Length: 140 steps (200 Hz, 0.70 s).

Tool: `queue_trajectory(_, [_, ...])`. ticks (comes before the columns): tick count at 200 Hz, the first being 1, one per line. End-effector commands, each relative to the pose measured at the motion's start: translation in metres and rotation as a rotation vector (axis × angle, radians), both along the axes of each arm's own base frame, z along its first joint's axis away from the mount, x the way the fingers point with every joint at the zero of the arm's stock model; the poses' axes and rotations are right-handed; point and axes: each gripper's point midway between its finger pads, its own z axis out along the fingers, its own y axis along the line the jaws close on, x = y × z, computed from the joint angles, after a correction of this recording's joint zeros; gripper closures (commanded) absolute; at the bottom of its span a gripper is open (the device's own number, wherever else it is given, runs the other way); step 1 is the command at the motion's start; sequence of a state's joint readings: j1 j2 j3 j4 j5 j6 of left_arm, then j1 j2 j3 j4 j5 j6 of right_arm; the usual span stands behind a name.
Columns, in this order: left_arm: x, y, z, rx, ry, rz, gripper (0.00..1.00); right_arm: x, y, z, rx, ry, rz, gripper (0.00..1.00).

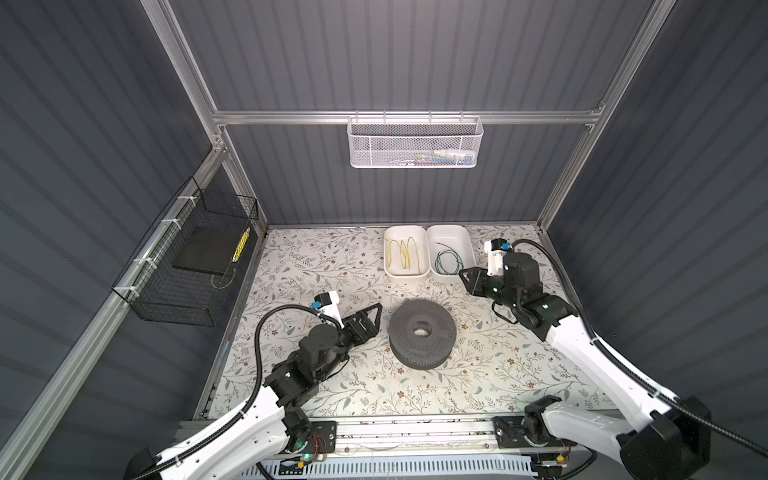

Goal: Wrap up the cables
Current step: 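Release the spool with the left gripper while the right gripper reaches the yellow cable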

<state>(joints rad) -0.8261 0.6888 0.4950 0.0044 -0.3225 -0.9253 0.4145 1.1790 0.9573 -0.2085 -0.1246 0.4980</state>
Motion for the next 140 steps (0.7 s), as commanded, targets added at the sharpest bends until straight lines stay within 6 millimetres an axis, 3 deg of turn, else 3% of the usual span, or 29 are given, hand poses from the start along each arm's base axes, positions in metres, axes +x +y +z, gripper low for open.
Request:
queue_trajectory(1, [0.000, 0.039, -0.036, 0.360, 0.113, 0.116, 0.00, 0.009, 0.021, -0.018, -0.099, 0.041, 0.079, 0.70])
queue_trajectory(45, [0.003, 0.033, -0.060, 0.423, 0.259, 0.127, 0.00, 0.067, 0.072, -0.045, -0.203, 0.080, 0.143, 0.67])
queue_trajectory(82, [-0.011, 0.047, -0.055, 0.388, 0.265, 0.135, 0.01, 0.117, 0.098, -0.075, -0.215, 0.117, 0.146, 0.68])
queue_trajectory(108, [-0.026, 0.062, -0.050, 0.311, 0.242, 0.150, 0.03, 0.140, 0.111, -0.093, -0.235, 0.162, 0.153, 0.69])
queue_trajectory(140, [-0.040, 0.077, -0.048, 0.233, 0.231, 0.169, 0.11, 0.154, 0.123, -0.108, -0.220, 0.185, 0.175, 0.70])
